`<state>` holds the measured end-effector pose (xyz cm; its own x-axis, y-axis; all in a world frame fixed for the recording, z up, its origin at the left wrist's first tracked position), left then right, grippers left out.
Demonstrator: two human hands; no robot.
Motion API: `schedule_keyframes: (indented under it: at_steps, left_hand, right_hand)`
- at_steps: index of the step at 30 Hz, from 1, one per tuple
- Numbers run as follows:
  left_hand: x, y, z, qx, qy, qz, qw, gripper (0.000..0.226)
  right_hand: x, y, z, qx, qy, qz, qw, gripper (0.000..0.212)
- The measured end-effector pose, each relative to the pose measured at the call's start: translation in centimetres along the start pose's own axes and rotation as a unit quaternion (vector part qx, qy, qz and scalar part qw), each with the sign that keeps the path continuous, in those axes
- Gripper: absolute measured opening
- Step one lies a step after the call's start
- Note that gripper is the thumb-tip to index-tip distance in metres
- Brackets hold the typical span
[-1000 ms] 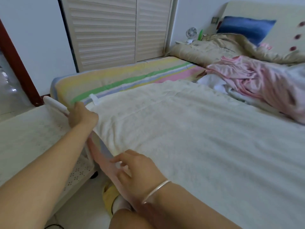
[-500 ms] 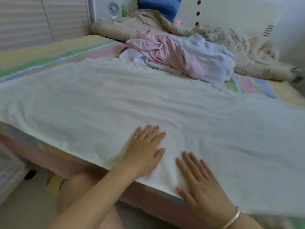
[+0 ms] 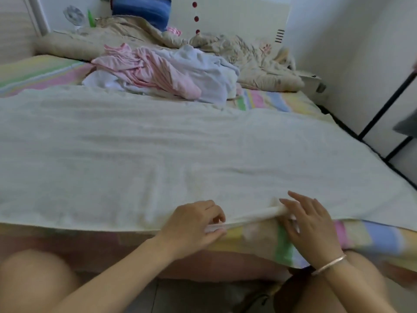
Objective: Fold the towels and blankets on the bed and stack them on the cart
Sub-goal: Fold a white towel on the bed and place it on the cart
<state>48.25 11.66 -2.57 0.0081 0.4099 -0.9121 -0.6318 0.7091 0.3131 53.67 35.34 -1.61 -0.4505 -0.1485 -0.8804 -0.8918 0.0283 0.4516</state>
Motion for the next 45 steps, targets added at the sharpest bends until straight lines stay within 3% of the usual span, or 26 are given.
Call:
schedule_keyframes:
  at_steps: [5,7,10,12,15,18,20,22,24,25,27,28,29,31,34,36,38,40,43,45]
  left_hand:
    - [1.5,4.1,3.9,0.0,0.015,0.007,1.0,0.026]
    - [2.0,5.2,5.1,0.0,0.033,0.012,0.999,0.024]
    - [2.9,6.0,6.3,0.02,0.051,0.004,0.999,0.022]
    - [3.3,5.8,6.9,0.053,0.061,0.005,0.997,0.02]
    - [4.3,5.7,7.5,0.079,0.054,-0.058,0.994,0.036]
    - [5.1,7.3,7.9,0.055,0.035,-0.098,0.993,0.044]
    - [5.3,9.2,8.0,0.008,-0.017,-0.088,0.996,0.037]
    - [5.4,11.4,8.5,-0.026,-0.048,-0.065,0.996,0.03]
    - [5.8,13.4,10.0,-0.037,-0.06,-0.051,0.996,0.027]
    - [6.0,14.3,10.8,-0.04,-0.065,-0.048,0.996,0.025]
    - [6.7,15.9,12.8,-0.037,-0.076,-0.054,0.995,0.019]
    - [7.2,16.8,14.2,-0.029,-0.081,-0.061,0.994,0.015]
    - [7.6,17.5,15.5,-0.022,-0.084,-0.068,0.994,0.012]
    - [8.3,18.8,17.9,-0.004,-0.092,-0.08,0.993,0.01]
    - [9.5,20.2,21.0,0.024,-0.088,-0.094,0.991,0.01]
    - [10.6,21.0,23.0,0.044,-0.064,-0.106,0.991,0.016]
    - [11.9,21.3,24.2,0.062,-0.012,-0.125,0.99,0.023]
    - [12.7,21.6,24.7,0.079,0.041,-0.141,0.986,0.02]
    - [13.7,21.6,25.9,0.094,0.012,-0.174,0.98,0.01]
    - [14.7,21.2,27.4,0.114,-0.005,-0.198,0.974,0.007]
  right_hand:
    - [-1.5,-1.1,6.1,0.086,0.009,0.071,0.994,0.046]
    - [-1.8,-1.7,7.3,0.084,-0.01,0.091,0.992,0.039]
    - [-2.9,-2.2,8.9,0.075,-0.03,0.094,0.992,0.012]
    - [-3.4,-3.1,10.7,0.085,-0.006,0.063,0.994,0.01]
    - [-3.2,-5.2,12.5,0.025,0.037,-0.05,0.998,0.005]
    - [-3.5,-6.6,13.8,0.075,0.124,-0.119,0.982,0.026]
    - [-4.8,-6.4,15.0,0.153,0.201,-0.05,0.966,0.033]
    - [-6.1,-6.3,17.9,0.264,0.178,0.048,0.947,0.025]
    - [-6.2,-7.4,23.3,0.416,0.13,0.068,0.897,0.032]
    - [-5.8,-8.3,25.6,0.488,0.132,0.048,0.861,0.048]
    - [-4.1,-10.0,28.3,0.597,0.261,0.04,0.758,0.077]
    - [-3.1,-10.8,28.8,0.635,0.371,0.057,0.675,0.075]
    - [-2.1,-10.9,28.9,0.646,0.463,0.085,0.601,0.064]
    - [-1.6,-10.2,29.0,0.641,0.563,0.125,0.507,0.053]
    - [-1.8,-9.1,30.8,0.642,0.591,0.194,0.448,0.044]
    - [-2.7,-9.0,32.4,0.649,0.545,0.231,0.478,0.031]
    - [-3.6,-9.0,33.6,0.641,0.507,0.228,0.529,0.037]
    - [-4.3,-10.3,34.9,0.648,0.466,0.247,0.549,0.042]
    - [-6.2,-14.7,36.8,0.707,0.283,0.262,0.592,0.043]
    - [-6.1,-16.5,37.6,0.715,0.247,0.255,0.602,0.043]
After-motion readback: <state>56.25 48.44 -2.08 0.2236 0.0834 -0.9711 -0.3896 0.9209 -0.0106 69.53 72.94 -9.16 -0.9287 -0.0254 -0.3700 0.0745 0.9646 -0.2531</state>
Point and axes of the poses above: each hand's wrist, its own y-axis towards the middle knuckle, its own x-axis out of the palm, z = x × y, the point moved 8 cm from there along y, towards the middle knuckle, and after that the axes turned 8 degrees about y, right-handed, at the moved point
